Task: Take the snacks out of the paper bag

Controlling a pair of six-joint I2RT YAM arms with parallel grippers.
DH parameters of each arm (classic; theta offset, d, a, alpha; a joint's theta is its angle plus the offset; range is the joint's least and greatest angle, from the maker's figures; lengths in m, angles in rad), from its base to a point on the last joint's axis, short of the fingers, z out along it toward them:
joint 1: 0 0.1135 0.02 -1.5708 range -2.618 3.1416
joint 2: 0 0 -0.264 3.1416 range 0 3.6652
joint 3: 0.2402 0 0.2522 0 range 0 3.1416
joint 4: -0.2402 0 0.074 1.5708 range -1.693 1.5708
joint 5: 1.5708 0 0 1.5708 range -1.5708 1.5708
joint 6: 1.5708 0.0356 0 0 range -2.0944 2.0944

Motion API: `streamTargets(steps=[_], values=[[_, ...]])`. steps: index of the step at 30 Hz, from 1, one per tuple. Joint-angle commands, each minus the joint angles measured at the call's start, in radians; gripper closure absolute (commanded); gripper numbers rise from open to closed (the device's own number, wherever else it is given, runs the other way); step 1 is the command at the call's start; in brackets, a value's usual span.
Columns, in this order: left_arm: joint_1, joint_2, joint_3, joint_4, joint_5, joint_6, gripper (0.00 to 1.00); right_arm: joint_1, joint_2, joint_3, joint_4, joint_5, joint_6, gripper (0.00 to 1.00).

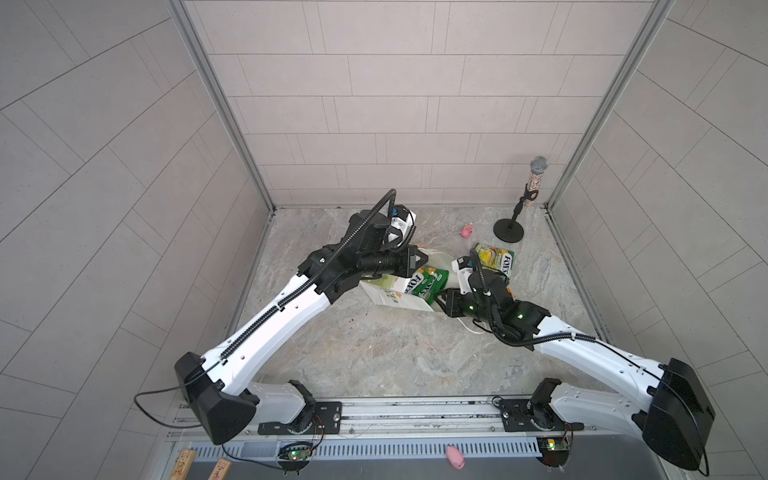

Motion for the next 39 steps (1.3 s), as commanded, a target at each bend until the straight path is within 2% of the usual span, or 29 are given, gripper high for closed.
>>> streamTargets(steps=[1, 9, 16, 20, 29, 33, 39], values=[[-0.009, -0.004, 0.0, 0.028, -0.005, -0.002, 1.0, 0.022, 0.03, -0.004, 0.023, 0.048, 0.0, 0.66], [-0.012, 0.001, -0.002, 0.028, -0.006, -0.003, 1.0, 0.046, 0.062, -0.013, 0.022, 0.091, -0.012, 0.54], [-0.016, 0.012, 0.001, 0.029, -0.001, 0.001, 1.0, 0.046, 0.057, -0.007, 0.008, 0.311, 0.085, 0.55], [-0.016, 0.009, 0.003, 0.028, 0.001, 0.003, 1.0, 0.043, 0.096, 0.037, -0.031, 0.381, 0.12, 0.56], [-0.018, 0.003, 0.003, 0.028, -0.002, 0.006, 1.0, 0.039, 0.192, 0.095, -0.048, 0.387, 0.164, 0.59], [-0.017, -0.001, 0.001, 0.029, -0.004, 0.004, 1.0, 0.038, 0.215, 0.103, -0.046, 0.367, 0.189, 0.66], [-0.018, -0.005, -0.003, 0.028, -0.025, 0.005, 1.0, 0.038, 0.246, 0.097, -0.045, 0.354, 0.217, 0.69]])
